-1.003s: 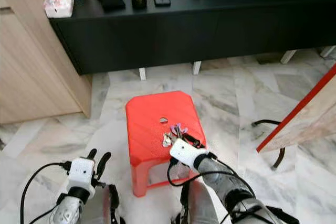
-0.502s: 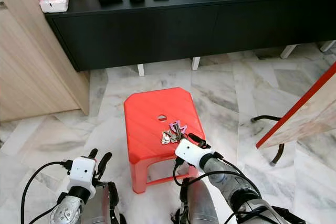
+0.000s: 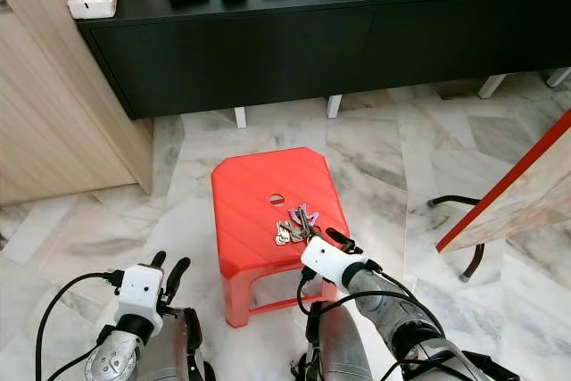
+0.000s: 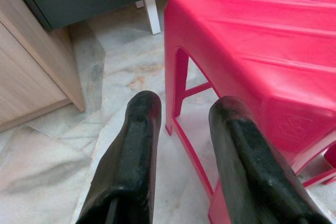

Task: Hang keys on a hook

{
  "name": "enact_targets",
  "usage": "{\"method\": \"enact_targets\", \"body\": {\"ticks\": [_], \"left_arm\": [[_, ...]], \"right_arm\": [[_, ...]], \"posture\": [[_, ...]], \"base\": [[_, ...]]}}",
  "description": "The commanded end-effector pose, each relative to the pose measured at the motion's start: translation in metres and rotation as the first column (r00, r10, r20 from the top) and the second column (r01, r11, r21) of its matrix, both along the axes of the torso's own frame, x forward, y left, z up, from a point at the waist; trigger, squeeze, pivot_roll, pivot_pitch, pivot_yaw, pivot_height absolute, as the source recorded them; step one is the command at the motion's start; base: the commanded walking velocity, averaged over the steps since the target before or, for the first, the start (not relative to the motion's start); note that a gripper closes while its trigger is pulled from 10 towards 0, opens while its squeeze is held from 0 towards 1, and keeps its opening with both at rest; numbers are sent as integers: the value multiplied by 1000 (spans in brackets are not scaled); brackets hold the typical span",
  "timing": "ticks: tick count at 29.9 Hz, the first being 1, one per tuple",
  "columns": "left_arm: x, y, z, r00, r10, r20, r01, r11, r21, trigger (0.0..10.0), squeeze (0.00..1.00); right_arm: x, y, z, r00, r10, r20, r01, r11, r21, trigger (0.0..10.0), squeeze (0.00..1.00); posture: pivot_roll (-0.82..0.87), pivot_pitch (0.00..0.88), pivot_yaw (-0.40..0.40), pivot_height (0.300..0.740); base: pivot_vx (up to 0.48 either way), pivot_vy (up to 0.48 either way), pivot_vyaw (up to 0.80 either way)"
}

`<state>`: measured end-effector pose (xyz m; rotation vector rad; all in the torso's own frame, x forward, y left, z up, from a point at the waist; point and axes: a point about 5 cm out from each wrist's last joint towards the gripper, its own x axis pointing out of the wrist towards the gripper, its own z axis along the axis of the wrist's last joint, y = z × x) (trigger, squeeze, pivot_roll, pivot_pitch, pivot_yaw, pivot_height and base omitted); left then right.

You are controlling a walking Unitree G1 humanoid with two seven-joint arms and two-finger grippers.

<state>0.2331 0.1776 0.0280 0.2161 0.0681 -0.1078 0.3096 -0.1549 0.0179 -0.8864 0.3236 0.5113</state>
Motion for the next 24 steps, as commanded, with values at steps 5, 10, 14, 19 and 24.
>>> {"method": "enact_targets", "body": {"ticks": [5, 10, 14, 19, 24], "left_arm": [[-5, -3, -5, 999, -3, -34, 3, 1000, 5, 10000, 0], [-5, -2, -5, 999, -1, -34, 2, 1000, 7, 10000, 0], [-6, -1, -5, 999, 2, -38, -2, 1000, 7, 10000, 0], [-8, -2, -7, 999, 4, -43, -4, 1000, 5, 10000, 0], [-8, -2, -7, 999, 6, -43, -6, 1000, 3, 10000, 0]], "right_arm": [[-13, -10, -16, 995, 9, -95, -15, 998, -68, 0, 0], [-13, -9, -16, 996, 11, -94, -18, 997, -71, 0, 0], [-14, -7, -17, 994, 23, -109, -31, 997, -75, 0, 0], [-15, -6, -18, 993, 56, -107, -65, 995, -81, 0, 0], [-12, -4, -13, 995, 79, -59, -83, 993, -79, 4157, 0]], "posture": [[27, 215, -71, 602], [26, 216, -73, 602], [24, 218, -75, 602], [22, 228, -78, 602], [20, 232, -79, 602]], "base": [[0, 0, 0], [0, 0, 0], [0, 0, 0], [0, 0, 0], [0, 0, 0]]}}
